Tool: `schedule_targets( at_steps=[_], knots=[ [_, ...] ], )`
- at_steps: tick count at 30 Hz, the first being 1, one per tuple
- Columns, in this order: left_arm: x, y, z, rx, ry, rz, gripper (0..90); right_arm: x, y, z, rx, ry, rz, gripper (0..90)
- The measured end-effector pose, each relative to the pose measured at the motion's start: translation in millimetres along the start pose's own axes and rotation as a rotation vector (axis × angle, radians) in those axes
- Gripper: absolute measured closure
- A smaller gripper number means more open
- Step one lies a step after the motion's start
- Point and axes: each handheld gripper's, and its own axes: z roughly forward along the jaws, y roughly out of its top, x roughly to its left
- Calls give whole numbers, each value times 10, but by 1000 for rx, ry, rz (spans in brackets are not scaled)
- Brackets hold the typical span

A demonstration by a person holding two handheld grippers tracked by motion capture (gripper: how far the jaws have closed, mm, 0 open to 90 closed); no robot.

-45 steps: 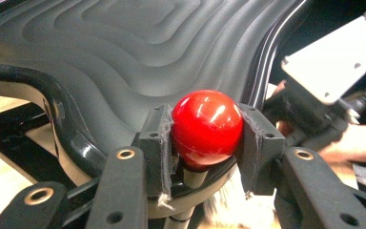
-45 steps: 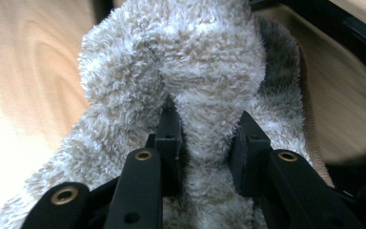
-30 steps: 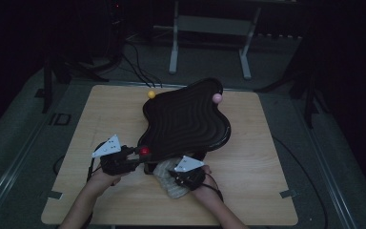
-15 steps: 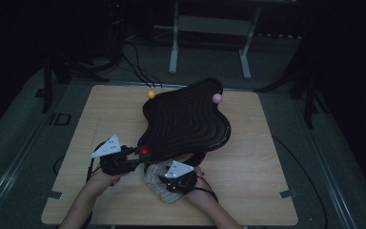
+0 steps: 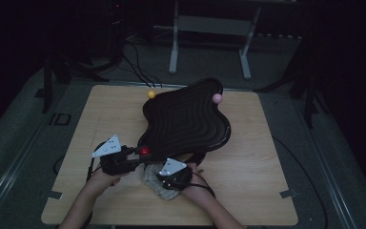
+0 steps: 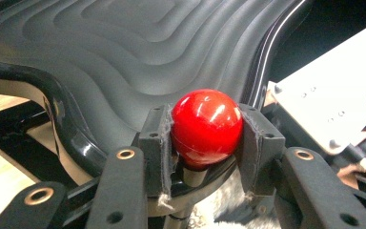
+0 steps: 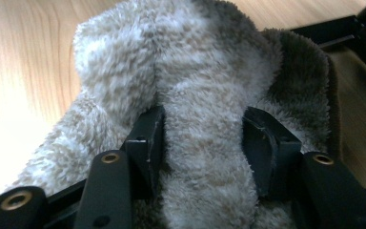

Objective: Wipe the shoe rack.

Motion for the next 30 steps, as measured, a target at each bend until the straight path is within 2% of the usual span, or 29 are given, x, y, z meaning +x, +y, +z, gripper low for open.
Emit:
schedule_targets(
  at_steps=[4,7,11,13,15,16,19,21,26,30],
  knots=[
    [5,-5,0,-3,-1,-6,597,46,48,54,-1,-14,-19,499],
    [5,-5,-3,-3,-1,-5,597,1,-4,19,-8,6,-6,526],
    [0,-2,-6,1,2,-2,597,-67,-105,-75,-3,2,-6,532],
    [-1,-1,-5,2,1,-2,597,-182,-258,-202,-6,-1,9,531],
    [-1,-2,-5,1,2,-3,597,-222,-303,-244,-5,-2,12,531],
    [1,-2,-3,1,0,-3,597,-277,-377,-314,0,-3,35,530],
    [-1,-2,-2,0,0,-2,597,-275,-401,-337,0,-15,55,530],
    [8,-4,1,-2,-5,-4,597,-226,-358,-300,5,-33,37,528],
    [9,-6,1,-3,-7,-6,597,-142,-202,-167,7,-11,8,531],
    [11,-5,1,-3,-7,-5,597,2,8,14,9,0,-32,529]
  ],
)
